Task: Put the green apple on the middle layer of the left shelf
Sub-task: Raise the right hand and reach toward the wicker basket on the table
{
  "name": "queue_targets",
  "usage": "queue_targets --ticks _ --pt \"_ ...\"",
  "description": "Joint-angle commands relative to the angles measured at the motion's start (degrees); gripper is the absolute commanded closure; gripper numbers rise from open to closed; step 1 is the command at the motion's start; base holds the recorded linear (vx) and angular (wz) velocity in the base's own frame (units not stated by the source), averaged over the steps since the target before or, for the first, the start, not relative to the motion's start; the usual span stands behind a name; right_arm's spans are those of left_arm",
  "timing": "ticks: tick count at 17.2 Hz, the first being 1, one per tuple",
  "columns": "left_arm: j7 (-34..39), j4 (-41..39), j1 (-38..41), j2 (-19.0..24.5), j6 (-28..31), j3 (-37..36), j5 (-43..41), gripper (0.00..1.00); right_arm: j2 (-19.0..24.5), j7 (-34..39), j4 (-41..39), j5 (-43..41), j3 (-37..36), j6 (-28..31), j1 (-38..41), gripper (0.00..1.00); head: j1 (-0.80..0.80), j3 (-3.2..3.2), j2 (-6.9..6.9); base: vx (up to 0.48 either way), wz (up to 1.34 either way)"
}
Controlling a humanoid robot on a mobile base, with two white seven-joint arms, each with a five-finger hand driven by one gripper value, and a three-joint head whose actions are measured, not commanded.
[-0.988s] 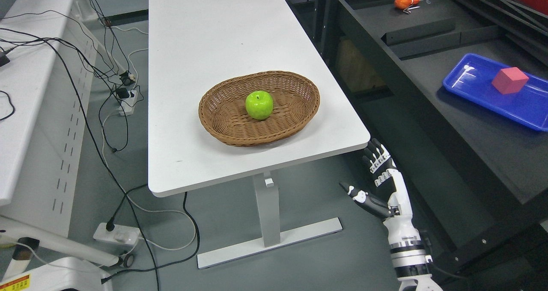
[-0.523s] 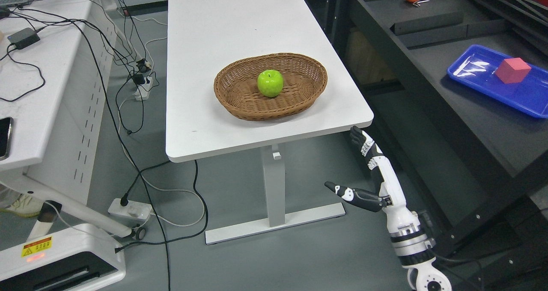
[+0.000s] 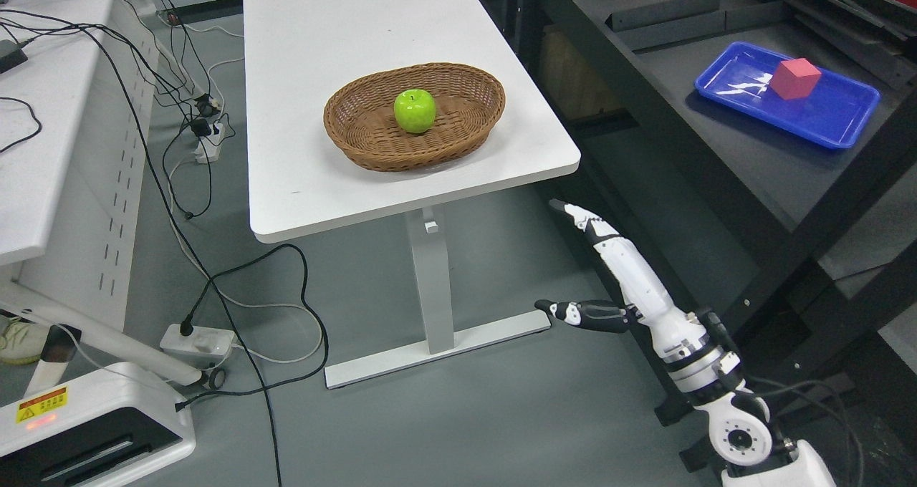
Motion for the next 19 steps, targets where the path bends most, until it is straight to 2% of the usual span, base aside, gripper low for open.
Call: queue_targets --ticks 1,5,9,15,19 --pt "0.02 -0.04 0.0 1.01 0.05 0.0 0.09 0.0 -2.15 1.11 0.09 2.98 7.04 1.45 -6.46 0.0 0.0 0.0 0.0 -0.03 -0.02" --pt "0.02 -0.04 0.0 1.01 0.05 0.0 0.0 0.0 -2.85 2.07 1.32 6.67 8.29 8.12 -13.14 0.0 0.0 0.0 0.0 0.05 0.03" --pt "0.02 -0.04 0.0 1.01 0.05 0.0 0.0 0.0 -3.73 9.28 2.64 6.15 8.2 8.58 -15.35 0.0 0.0 0.0 0.0 0.142 0.09" --pt "0.02 -0.04 0.0 1.01 -0.04 0.0 0.0 0.0 -3.73 9.28 4.31 4.56 7.59 10.86 -16.22 0.0 0.0 0.0 0.0 0.201 0.19" --pt "0.02 -0.04 0.0 1.01 0.05 0.0 0.0 0.0 -6.27 10.16 6.68 4.91 8.98 15.16 -18.51 0.0 0.0 0.0 0.0 0.178 -0.23"
